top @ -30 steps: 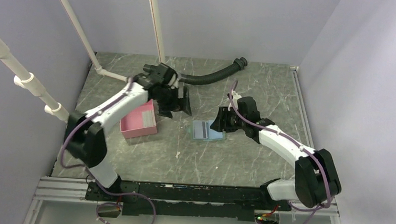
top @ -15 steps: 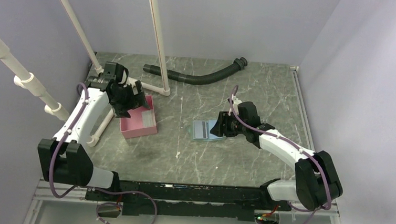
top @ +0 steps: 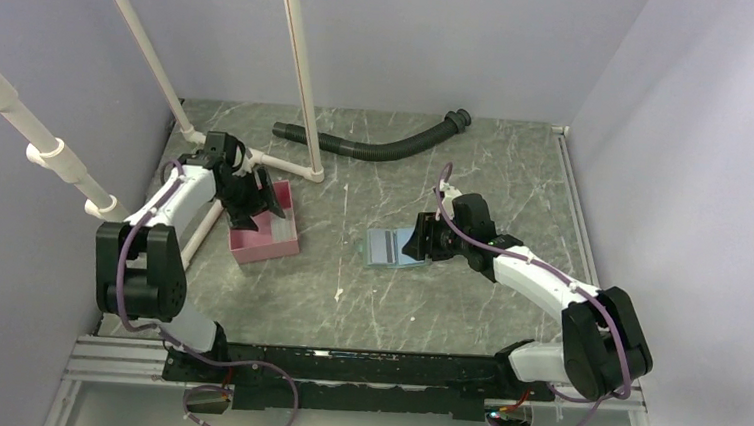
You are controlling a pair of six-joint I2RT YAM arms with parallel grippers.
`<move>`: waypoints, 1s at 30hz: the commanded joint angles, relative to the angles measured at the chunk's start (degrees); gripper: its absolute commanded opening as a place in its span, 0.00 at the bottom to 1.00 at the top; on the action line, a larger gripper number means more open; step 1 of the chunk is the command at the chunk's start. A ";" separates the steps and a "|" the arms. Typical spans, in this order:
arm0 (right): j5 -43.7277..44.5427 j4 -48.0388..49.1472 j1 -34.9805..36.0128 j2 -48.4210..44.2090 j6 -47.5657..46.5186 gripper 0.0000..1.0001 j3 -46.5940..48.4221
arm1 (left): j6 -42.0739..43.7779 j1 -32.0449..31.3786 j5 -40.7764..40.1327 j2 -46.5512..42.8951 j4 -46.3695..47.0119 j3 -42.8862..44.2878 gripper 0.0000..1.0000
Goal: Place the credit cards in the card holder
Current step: Pick up the credit card from the storage box.
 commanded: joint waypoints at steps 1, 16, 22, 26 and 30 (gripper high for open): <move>1.53 0.29 -0.20 -2.04 -1.53 0.56 1.35 | 0.47 0.12 2.58 0.75 5.51 -2.34 0.78; 0.16 0.62 -0.20 -1.92 -1.34 0.56 1.23 | -4.12 5.19 13.12 0.93 17.00 -10.86 0.62; -0.31 0.65 -0.20 -1.93 -1.11 0.56 1.29 | -4.95 5.74 15.56 0.48 18.19 -11.65 0.58; -0.22 0.57 -0.20 -2.19 -1.11 0.56 1.24 | -5.45 5.83 16.97 0.18 18.78 -12.26 0.54; -0.39 0.57 -0.21 -2.40 -0.95 0.56 1.23 | -4.77 5.83 16.36 0.39 17.55 -11.81 0.49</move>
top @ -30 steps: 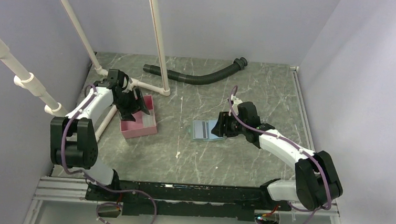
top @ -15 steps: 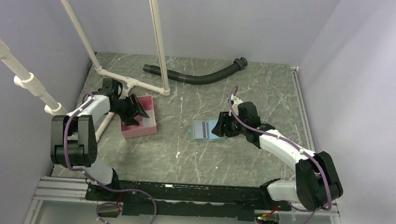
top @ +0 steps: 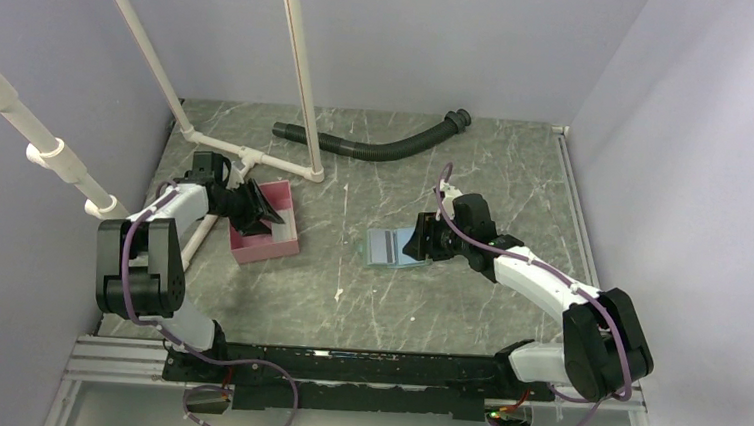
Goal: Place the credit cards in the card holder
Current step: Pick up the credit card from the storage box.
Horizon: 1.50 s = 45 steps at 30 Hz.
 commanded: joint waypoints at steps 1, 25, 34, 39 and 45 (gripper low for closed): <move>-0.79 0.91 -0.20 -1.91 -0.34 0.56 1.24 | -0.28 0.13 2.22 -1.14 0.49 0.15 0.48; -1.90 2.03 -0.12 -0.99 -0.09 0.56 1.27 | 0.64 0.12 2.29 -2.73 -1.42 1.21 0.31; -2.00 2.27 -0.12 -0.78 -0.10 0.56 1.05 | 1.18 0.12 1.97 -3.70 -2.35 1.78 0.31; -2.18 2.36 -0.12 -0.56 -0.16 0.56 1.09 | 0.86 0.12 2.79 -3.67 -1.90 1.65 0.30; -2.13 2.40 -0.13 -0.69 -0.16 0.56 1.00 | 1.04 0.11 2.68 -4.17 -2.64 2.04 0.29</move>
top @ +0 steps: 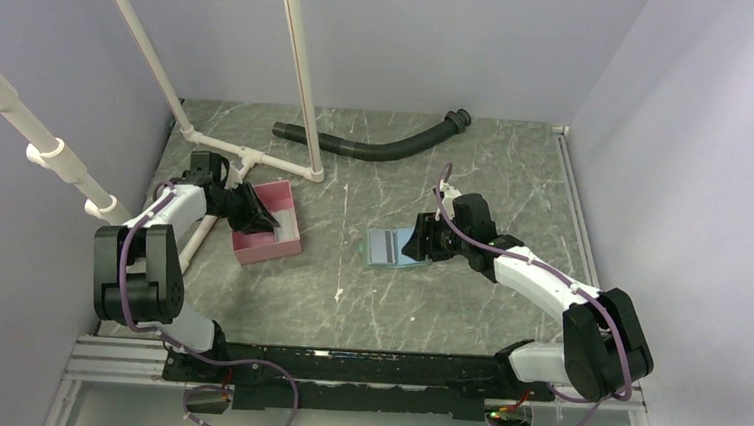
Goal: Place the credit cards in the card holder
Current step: Pick up the credit card from the storage box.
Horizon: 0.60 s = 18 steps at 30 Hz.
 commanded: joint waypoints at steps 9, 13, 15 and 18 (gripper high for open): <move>-1.08 2.36 -0.16 -0.60 -0.10 0.56 1.00 | 0.87 -0.08 2.68 -2.30 -0.55 1.83 0.35; -1.12 2.32 -0.12 -0.61 -0.18 0.56 0.99 | 0.89 -0.07 2.44 -2.27 -0.44 1.54 0.40; -1.21 2.39 -0.13 -0.64 -0.10 0.56 0.92 | 1.12 -0.13 1.78 -1.92 -0.92 1.50 0.46; -1.22 2.40 -0.14 -0.75 -0.10 0.56 0.98 | 1.53 -0.10 1.69 -0.91 -0.85 1.25 0.53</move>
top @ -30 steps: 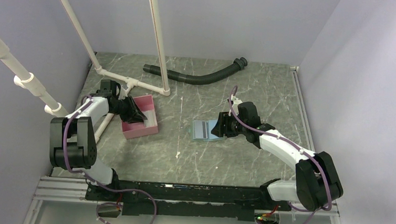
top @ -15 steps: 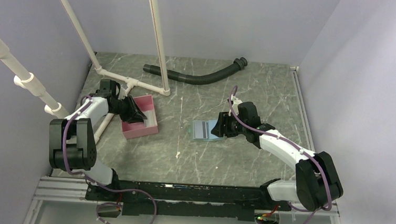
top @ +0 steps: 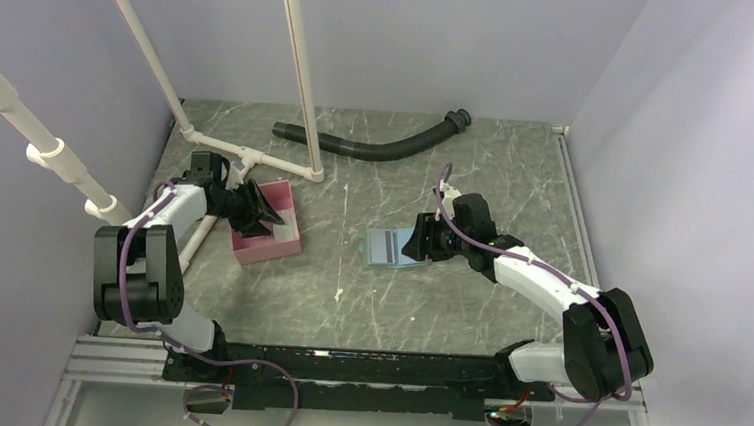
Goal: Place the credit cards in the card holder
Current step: Pick up the credit card from the storage box.
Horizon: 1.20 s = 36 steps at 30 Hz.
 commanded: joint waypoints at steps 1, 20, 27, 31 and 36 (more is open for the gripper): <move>-1.10 2.34 -0.12 -0.72 -0.12 0.56 1.04 | 1.45 -0.03 0.95 -0.38 -0.19 1.13 0.56; -1.52 2.05 -0.12 -0.40 -0.01 0.56 1.57 | -0.87 0.00 8.50 0.73 8.07 -1.49 0.73; -1.83 2.37 -0.12 -0.26 0.34 0.56 1.49 | -1.48 0.02 8.53 -2.40 6.64 -0.33 0.55; -1.85 2.29 -0.12 -0.08 0.26 0.56 1.69 | -1.09 -0.03 7.80 -2.35 5.75 0.10 0.49; -1.87 2.42 -0.12 -0.19 0.34 0.56 1.53 | -0.16 -0.07 6.19 -1.10 3.96 0.16 0.42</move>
